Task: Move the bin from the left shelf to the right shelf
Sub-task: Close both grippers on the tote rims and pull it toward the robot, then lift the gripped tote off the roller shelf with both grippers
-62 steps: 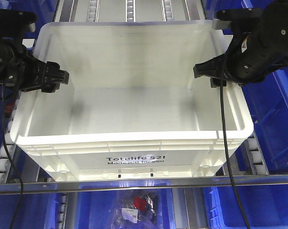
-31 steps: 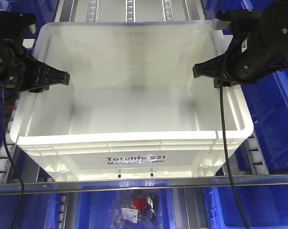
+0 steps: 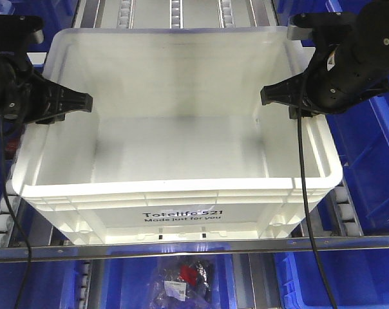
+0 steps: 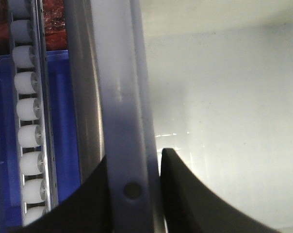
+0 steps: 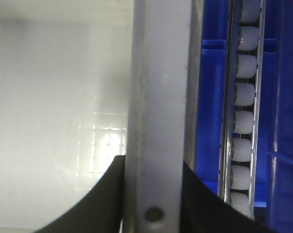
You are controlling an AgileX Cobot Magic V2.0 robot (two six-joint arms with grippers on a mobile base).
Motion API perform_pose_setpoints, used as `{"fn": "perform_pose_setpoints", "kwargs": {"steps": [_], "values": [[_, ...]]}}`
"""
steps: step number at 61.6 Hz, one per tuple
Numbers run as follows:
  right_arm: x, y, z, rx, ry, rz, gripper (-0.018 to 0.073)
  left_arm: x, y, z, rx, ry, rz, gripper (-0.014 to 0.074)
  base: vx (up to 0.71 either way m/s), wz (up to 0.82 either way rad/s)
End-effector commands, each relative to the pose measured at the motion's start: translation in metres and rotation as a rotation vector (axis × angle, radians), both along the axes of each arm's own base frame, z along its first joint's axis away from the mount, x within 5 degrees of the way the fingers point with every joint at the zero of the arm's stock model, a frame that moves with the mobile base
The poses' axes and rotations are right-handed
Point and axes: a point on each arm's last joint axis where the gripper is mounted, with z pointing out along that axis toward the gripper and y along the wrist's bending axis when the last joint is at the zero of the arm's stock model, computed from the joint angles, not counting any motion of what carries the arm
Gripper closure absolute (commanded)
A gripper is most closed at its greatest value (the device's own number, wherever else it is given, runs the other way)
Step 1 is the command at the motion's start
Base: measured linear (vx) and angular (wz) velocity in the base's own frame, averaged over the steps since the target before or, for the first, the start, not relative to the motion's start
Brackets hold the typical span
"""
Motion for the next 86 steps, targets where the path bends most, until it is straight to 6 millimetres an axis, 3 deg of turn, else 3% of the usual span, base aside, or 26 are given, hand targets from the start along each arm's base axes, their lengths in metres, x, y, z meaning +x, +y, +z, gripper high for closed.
{"fn": "perform_pose_setpoints", "kwargs": {"steps": [1,12,34,86], "values": [[-0.006,-0.006,0.036,0.023,-0.169,0.017,0.0567,-0.012,0.006,0.043,-0.054,-0.211,-0.026,0.0452,0.0,0.0],[-0.018,-0.011,0.053,0.044,-0.224,0.017,0.0567,-0.027,0.009,0.06,-0.126,-0.268,-0.026,0.0452,0.0,0.0],[-0.044,-0.02,0.085,0.086,-0.339,0.017,0.0567,-0.039,0.012,0.071,-0.165,-0.297,-0.025,0.0452,0.0,0.0],[-0.044,-0.02,0.086,0.089,-0.34,0.017,0.0567,-0.039,0.012,0.071,-0.162,-0.298,-0.025,0.0452,0.0,0.0]]}}
